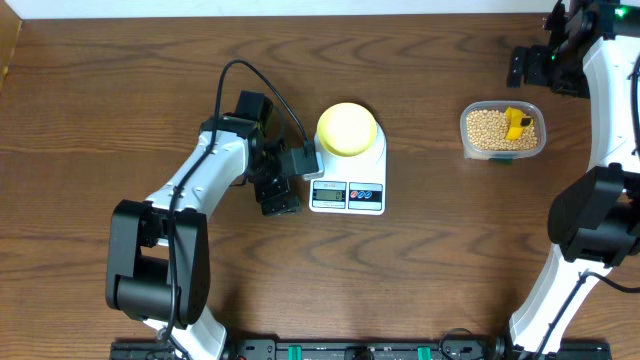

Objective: Scoop item into bowl and weigh 50g on scale

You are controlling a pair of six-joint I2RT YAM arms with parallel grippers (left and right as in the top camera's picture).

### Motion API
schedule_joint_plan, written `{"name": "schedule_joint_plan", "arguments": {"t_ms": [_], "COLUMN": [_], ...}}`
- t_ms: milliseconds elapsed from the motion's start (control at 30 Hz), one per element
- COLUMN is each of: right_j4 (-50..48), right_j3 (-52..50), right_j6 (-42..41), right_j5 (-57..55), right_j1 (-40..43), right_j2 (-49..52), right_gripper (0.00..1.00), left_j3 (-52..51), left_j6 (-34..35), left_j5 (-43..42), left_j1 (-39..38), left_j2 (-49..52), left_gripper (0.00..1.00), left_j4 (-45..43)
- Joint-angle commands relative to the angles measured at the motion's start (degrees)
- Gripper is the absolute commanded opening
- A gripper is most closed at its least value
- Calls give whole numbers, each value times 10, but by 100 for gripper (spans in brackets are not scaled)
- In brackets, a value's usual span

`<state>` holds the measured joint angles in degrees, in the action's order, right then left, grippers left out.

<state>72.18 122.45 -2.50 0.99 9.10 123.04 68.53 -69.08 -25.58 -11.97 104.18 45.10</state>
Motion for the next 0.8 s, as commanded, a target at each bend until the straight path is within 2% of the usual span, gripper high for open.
{"name": "schedule_joint_plan", "arguments": {"t_ms": [0, 333, 467, 667, 767], "right_j4": [0, 0, 0, 0, 0], "right_j3": [8, 8, 8, 8, 8], "right_j6": [0, 0, 0, 0, 0], "right_j5": [-7, -7, -7, -7, -7], "right_j1": [2, 2, 2, 2, 2], "right_j2": [0, 0, 0, 0, 0], "right_gripper": [99, 99, 99, 99, 99], "left_j3": [-8, -8, -8, -8, -8], "left_j6": [-5, -9, -106, -170, -177], "left_j5": [-7, -12, -84, -79, -79], "left_j1": [1, 0, 0, -2, -7], "left_j2": [7, 5, -3, -7, -8], "left_gripper": [98, 98, 98, 98, 98], "left_j4": [2, 6, 29, 70, 91]}}
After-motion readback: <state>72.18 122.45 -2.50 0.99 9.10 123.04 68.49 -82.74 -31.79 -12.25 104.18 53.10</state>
